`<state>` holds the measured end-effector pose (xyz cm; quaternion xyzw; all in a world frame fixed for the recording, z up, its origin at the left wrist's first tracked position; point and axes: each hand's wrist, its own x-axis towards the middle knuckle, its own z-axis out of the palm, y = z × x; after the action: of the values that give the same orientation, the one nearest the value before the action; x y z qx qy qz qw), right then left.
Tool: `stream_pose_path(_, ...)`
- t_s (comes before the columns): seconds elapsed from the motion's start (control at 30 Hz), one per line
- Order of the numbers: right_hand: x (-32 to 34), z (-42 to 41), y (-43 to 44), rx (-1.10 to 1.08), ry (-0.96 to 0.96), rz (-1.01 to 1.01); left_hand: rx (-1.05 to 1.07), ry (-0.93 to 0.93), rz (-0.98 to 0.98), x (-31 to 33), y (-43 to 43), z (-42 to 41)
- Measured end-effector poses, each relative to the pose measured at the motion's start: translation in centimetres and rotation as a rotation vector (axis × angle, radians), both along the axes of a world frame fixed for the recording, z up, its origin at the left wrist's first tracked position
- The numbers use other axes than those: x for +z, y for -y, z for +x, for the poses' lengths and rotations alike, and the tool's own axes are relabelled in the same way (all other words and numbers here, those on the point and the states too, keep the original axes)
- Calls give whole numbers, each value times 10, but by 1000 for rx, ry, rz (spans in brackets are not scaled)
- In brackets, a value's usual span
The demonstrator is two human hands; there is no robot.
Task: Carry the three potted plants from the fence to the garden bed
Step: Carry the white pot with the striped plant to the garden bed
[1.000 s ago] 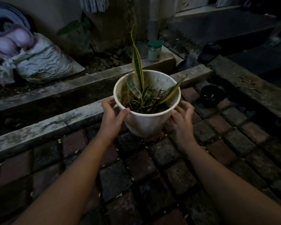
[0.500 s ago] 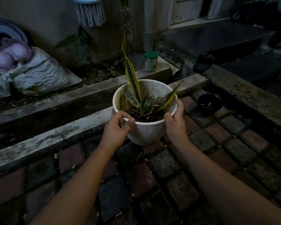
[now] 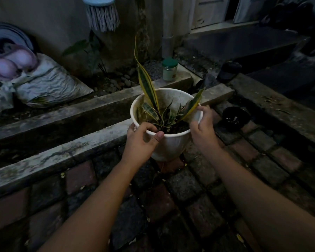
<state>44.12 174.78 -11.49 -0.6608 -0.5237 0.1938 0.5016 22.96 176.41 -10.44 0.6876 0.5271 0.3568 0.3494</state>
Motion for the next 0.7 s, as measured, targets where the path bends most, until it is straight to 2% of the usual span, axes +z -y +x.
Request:
stream_pose_path(0.1, -5, -24, 19, -169, 280, 185, -32, -61, 65, -1, -3, -14)
stream_pose_path(0.2, -7, -28, 23, -17, 572, 260, -33, -132, 170, 0, -8, -23)
stream_pose_path(0.27, -5, -23, 22, 46, 663, 273, -34, -211, 184, 2, -10, -23)
stream_pose_path(0.4, -9, -14, 20, 134, 623, 299, -49, -256, 291, 1, -13, -16)
stream_pose_path(0.7, 4, 13, 11, 309, 549, 257, -18, -114, 236, -1, -9, 6)
